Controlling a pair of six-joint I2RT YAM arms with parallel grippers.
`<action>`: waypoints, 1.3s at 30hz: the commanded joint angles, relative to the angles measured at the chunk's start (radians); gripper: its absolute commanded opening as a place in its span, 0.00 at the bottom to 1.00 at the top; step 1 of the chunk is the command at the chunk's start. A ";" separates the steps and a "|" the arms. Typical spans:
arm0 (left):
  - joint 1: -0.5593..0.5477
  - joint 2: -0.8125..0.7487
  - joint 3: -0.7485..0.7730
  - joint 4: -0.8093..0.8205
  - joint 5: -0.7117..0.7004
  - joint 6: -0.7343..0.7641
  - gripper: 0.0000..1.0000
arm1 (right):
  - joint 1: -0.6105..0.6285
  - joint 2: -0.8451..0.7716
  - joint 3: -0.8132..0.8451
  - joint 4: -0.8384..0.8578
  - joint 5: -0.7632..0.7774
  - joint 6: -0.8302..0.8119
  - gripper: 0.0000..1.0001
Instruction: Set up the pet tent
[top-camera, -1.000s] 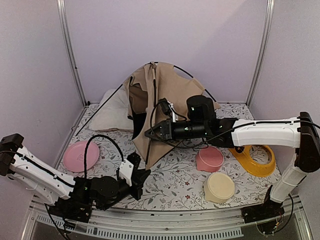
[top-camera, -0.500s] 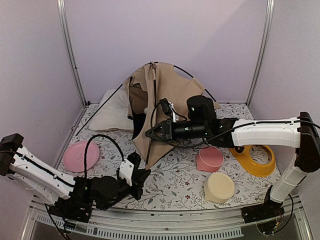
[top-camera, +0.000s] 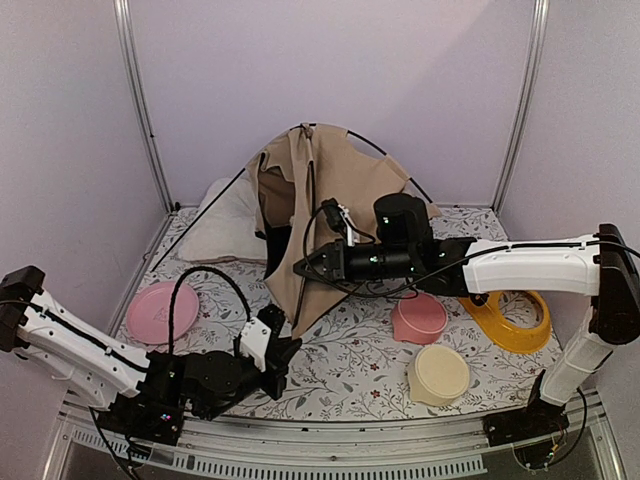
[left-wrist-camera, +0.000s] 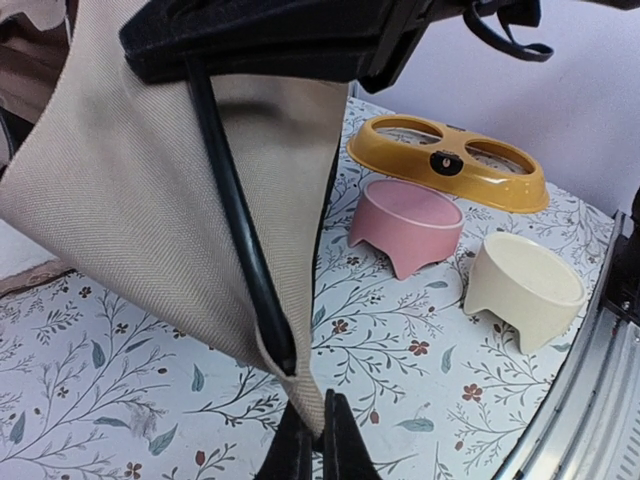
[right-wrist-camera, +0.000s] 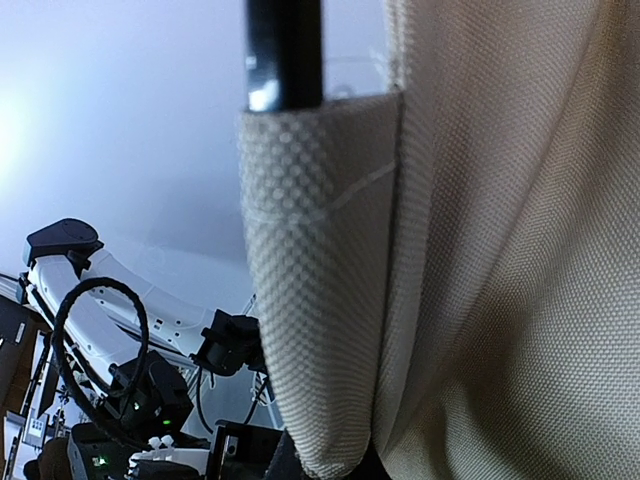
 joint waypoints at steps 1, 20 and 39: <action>-0.059 -0.006 -0.005 -0.125 0.204 0.022 0.00 | -0.102 0.014 0.028 0.161 0.334 -0.033 0.00; 0.096 -0.093 0.070 -0.218 0.331 -0.023 0.00 | 0.029 0.025 0.002 0.088 0.413 -0.127 0.00; 0.127 -0.138 0.072 -0.337 0.259 -0.144 0.00 | 0.039 0.003 -0.015 -0.009 0.446 -0.139 0.00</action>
